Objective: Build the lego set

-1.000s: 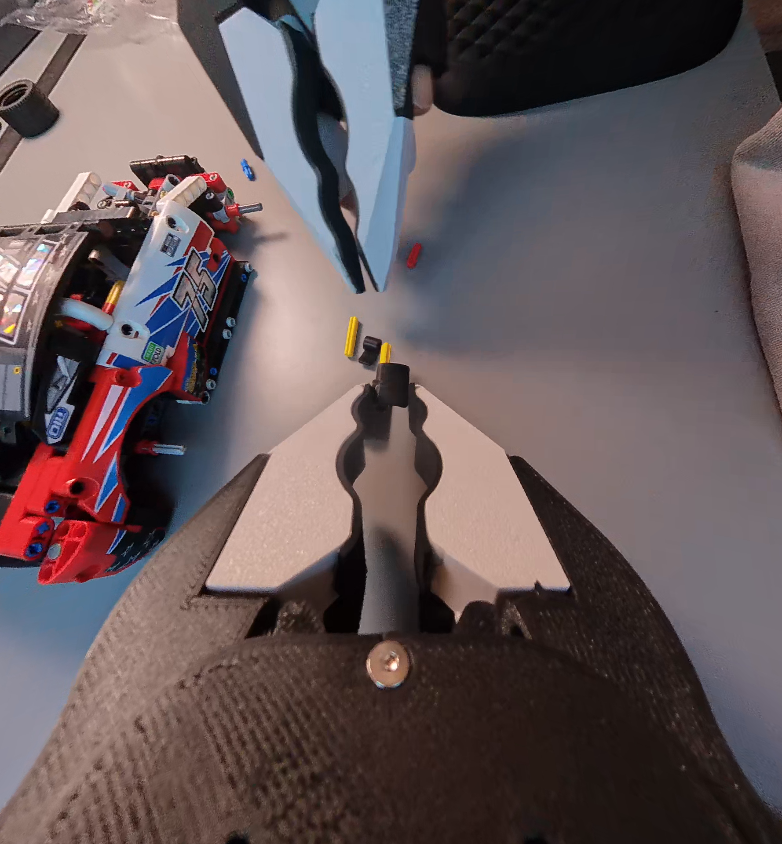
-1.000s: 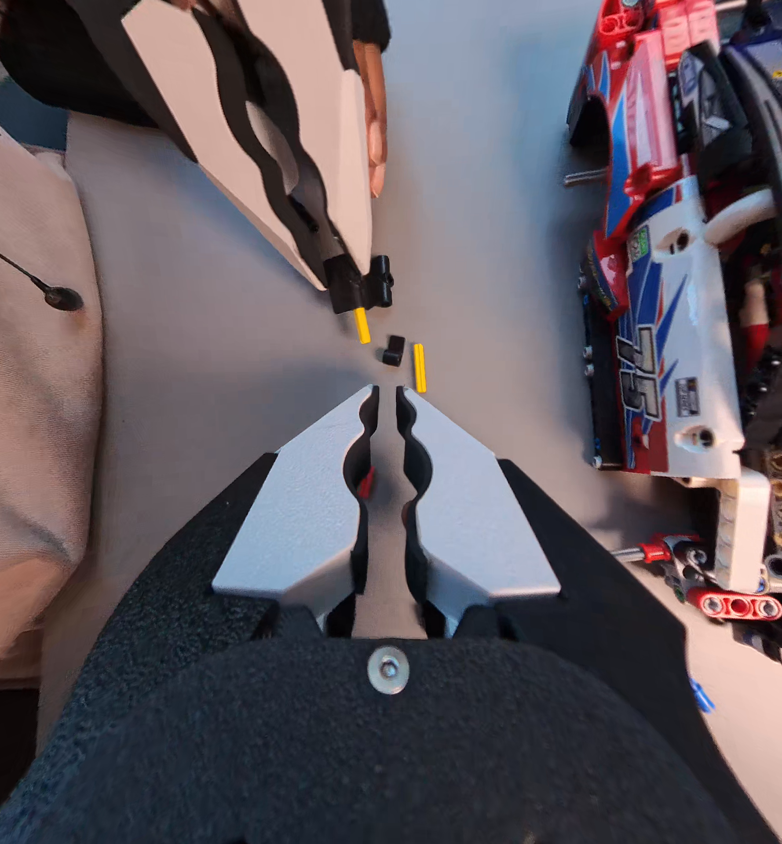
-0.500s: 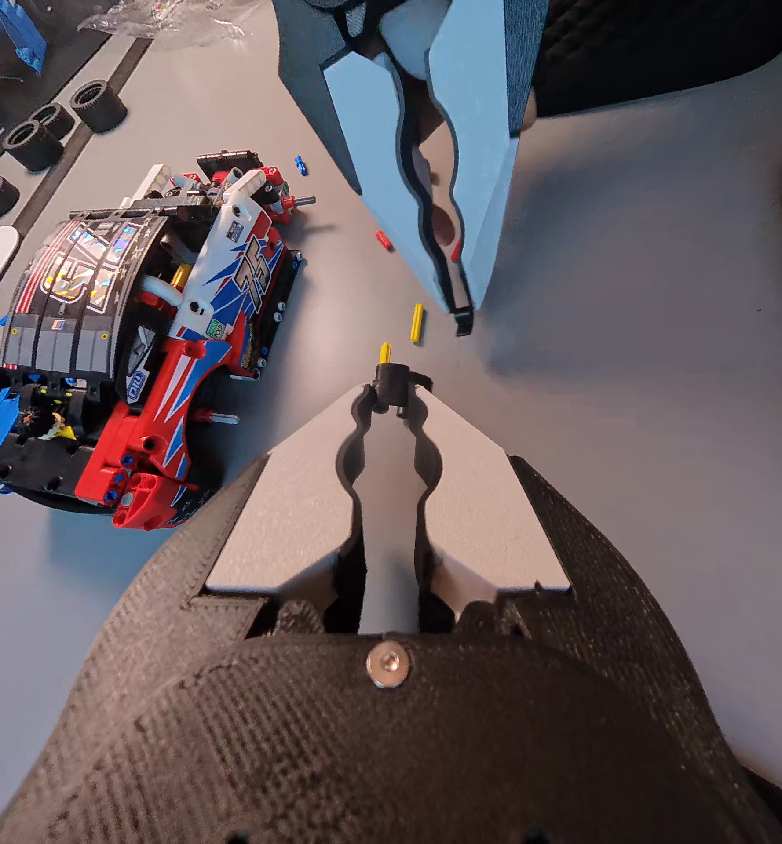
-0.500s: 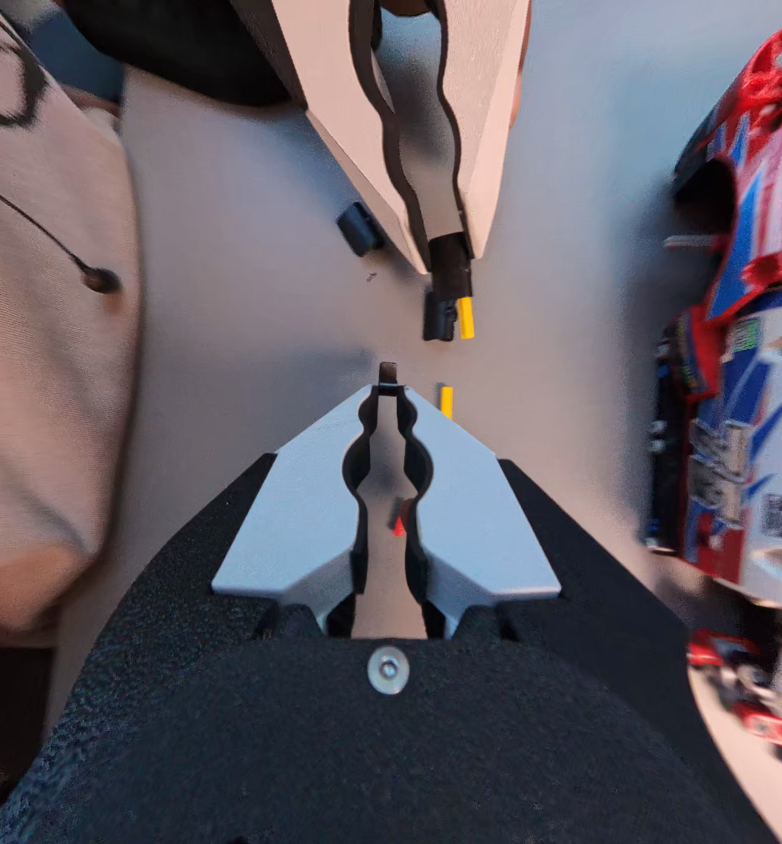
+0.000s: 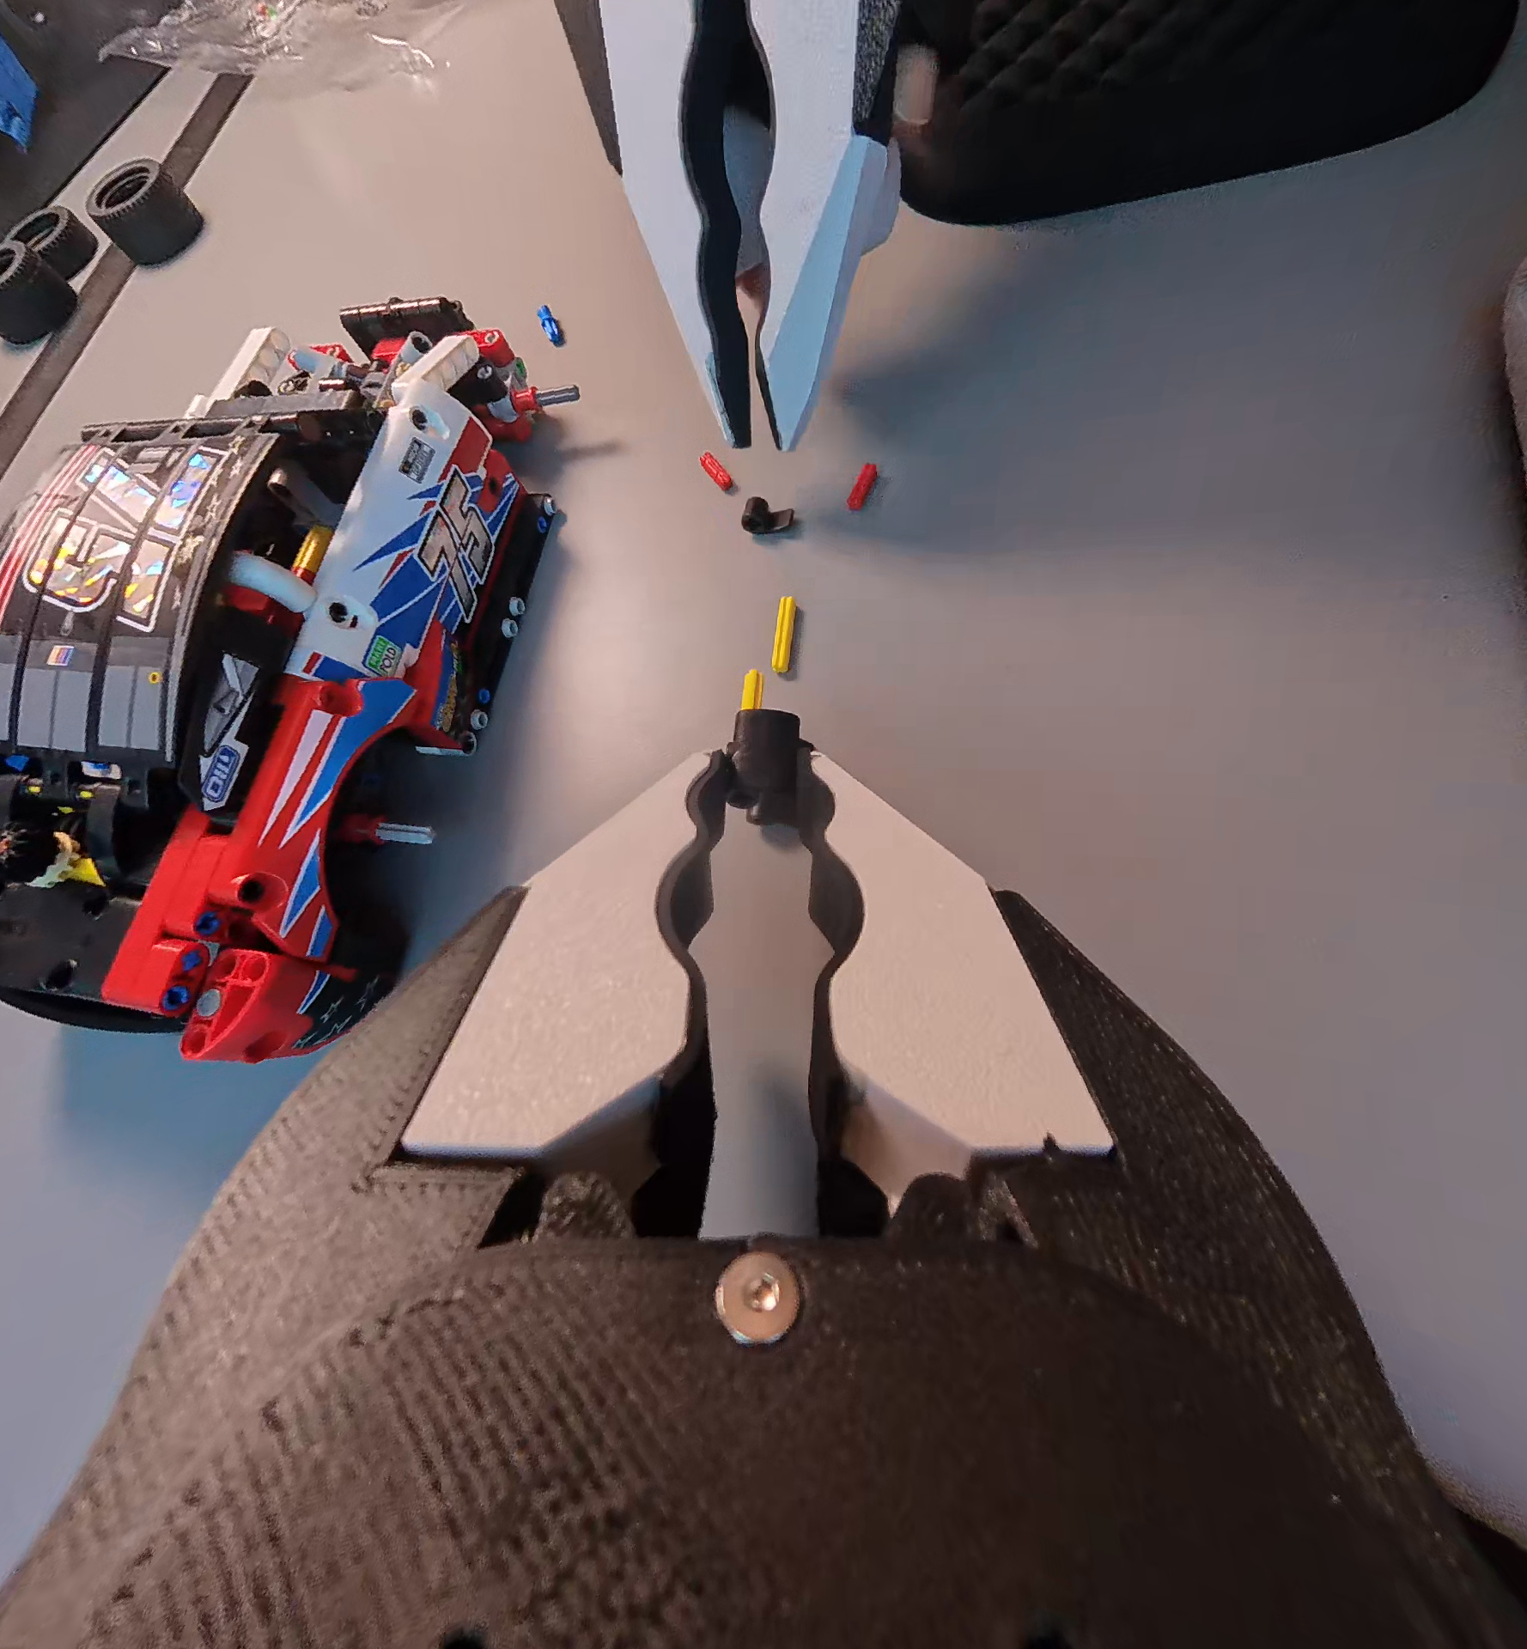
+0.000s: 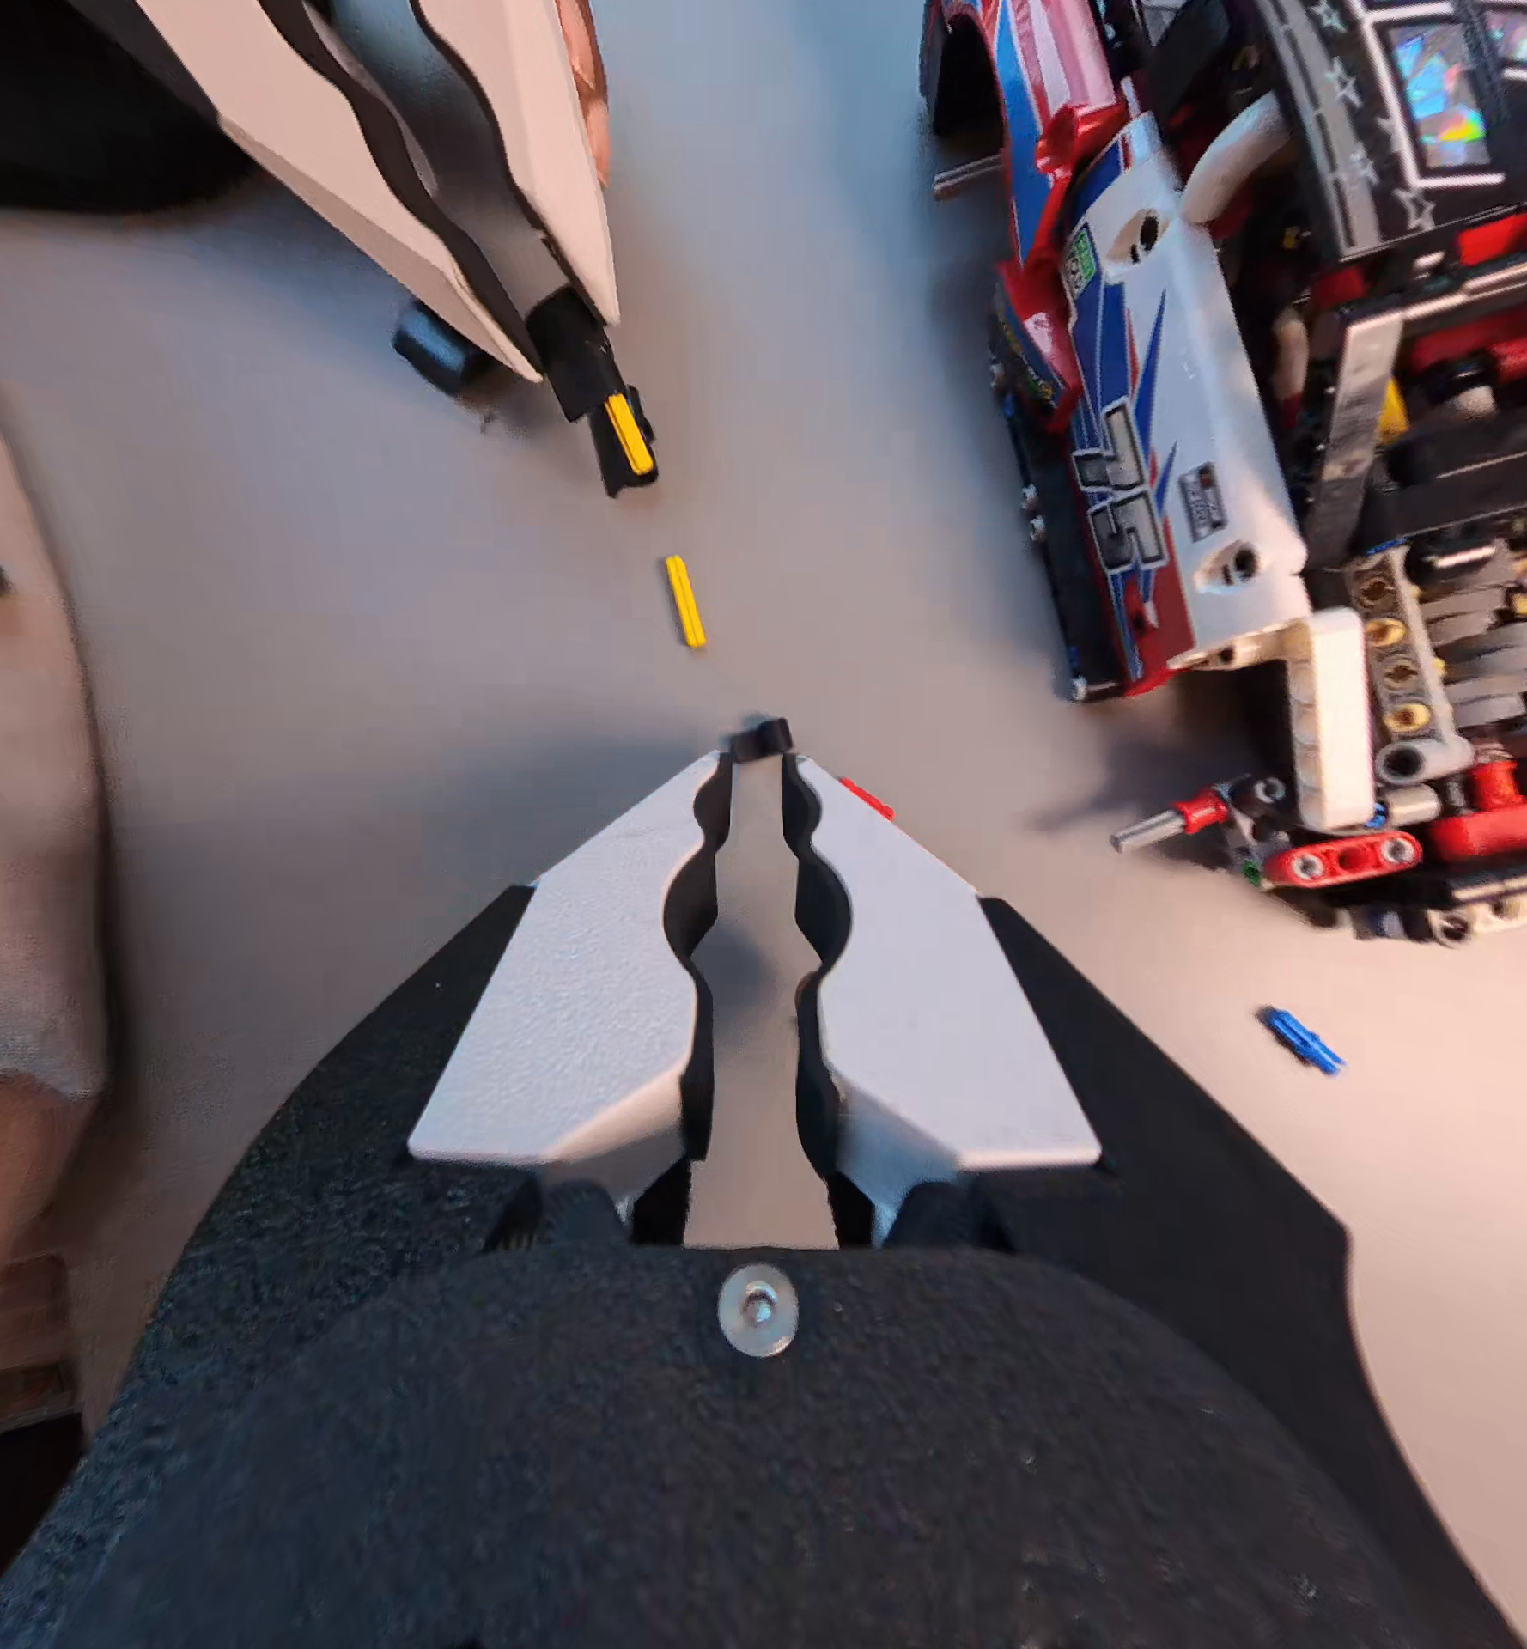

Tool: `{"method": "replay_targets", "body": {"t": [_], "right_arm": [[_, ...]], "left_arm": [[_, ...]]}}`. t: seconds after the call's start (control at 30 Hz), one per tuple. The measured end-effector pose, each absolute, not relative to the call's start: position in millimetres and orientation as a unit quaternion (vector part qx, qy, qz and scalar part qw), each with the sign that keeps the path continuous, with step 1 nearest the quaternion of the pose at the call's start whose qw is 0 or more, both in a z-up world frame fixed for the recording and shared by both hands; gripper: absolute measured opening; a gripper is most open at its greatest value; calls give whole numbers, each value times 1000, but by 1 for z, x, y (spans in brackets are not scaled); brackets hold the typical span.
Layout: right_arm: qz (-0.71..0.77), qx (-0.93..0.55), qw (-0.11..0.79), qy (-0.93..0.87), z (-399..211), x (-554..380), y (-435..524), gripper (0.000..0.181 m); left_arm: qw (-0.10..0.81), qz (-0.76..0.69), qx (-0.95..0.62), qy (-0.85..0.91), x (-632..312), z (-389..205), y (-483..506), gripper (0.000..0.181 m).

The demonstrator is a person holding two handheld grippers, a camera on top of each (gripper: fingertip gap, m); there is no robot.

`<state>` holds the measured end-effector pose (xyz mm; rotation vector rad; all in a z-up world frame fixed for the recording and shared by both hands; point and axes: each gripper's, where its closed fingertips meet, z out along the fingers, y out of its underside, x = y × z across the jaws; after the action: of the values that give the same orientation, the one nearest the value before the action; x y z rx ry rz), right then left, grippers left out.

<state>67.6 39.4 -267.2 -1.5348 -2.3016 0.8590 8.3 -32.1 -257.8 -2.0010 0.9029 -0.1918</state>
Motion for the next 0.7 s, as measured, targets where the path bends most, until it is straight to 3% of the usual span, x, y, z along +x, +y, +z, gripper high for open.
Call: {"method": "replay_targets", "body": {"t": [0.17,0.7], "right_arm": [[251,-519,172,-799,-275,75,52,9],[298,-458,193,-815,-268,48,21,5]], "left_arm": [[447,-83,-811,368,12,-261,-32,14],[454,-106,-807,363,20,-259,-33,14]]}}
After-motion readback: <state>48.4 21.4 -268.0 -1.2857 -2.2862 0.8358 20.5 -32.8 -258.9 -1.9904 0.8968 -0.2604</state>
